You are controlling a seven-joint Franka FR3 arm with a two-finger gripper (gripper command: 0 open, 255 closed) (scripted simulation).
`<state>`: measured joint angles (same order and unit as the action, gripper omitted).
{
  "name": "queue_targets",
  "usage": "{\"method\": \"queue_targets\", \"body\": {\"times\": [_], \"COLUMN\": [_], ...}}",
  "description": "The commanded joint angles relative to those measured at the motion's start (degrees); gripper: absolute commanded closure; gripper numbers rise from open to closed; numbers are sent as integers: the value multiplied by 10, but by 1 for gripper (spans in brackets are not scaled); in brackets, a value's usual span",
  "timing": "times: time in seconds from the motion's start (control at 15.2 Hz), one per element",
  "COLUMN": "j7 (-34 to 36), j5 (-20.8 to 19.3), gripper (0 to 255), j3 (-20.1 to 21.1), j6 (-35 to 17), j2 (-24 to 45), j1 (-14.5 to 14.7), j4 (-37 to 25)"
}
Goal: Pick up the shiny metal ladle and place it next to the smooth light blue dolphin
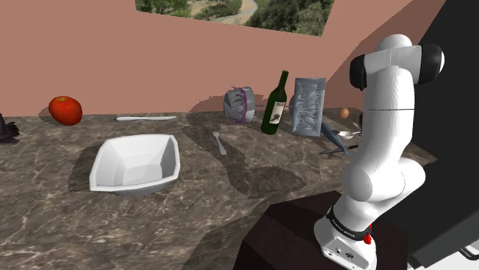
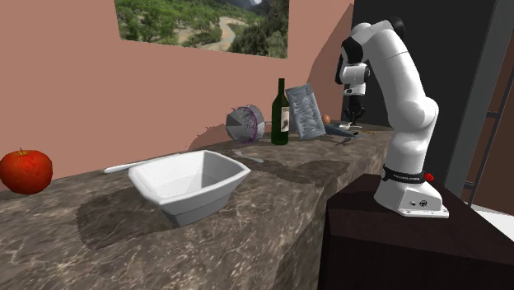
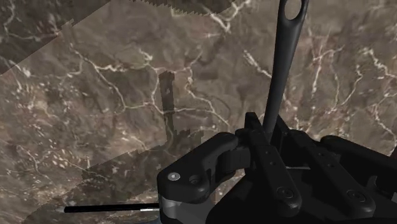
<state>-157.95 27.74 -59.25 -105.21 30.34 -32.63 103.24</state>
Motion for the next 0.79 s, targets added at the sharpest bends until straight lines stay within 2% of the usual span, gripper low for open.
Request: {"method": "queue_targets", "body": {"times": [0.0,0.66,0.73], "j7": [-5,-10,-10], "j5": [7,16,16], "gripper": [255,255,0], "j3": [5,13,13], "j6": [-13,-25,-25], "j2": [7,16,16], "j1": [-2,-7,-7], "j4": [9,16,16]}}
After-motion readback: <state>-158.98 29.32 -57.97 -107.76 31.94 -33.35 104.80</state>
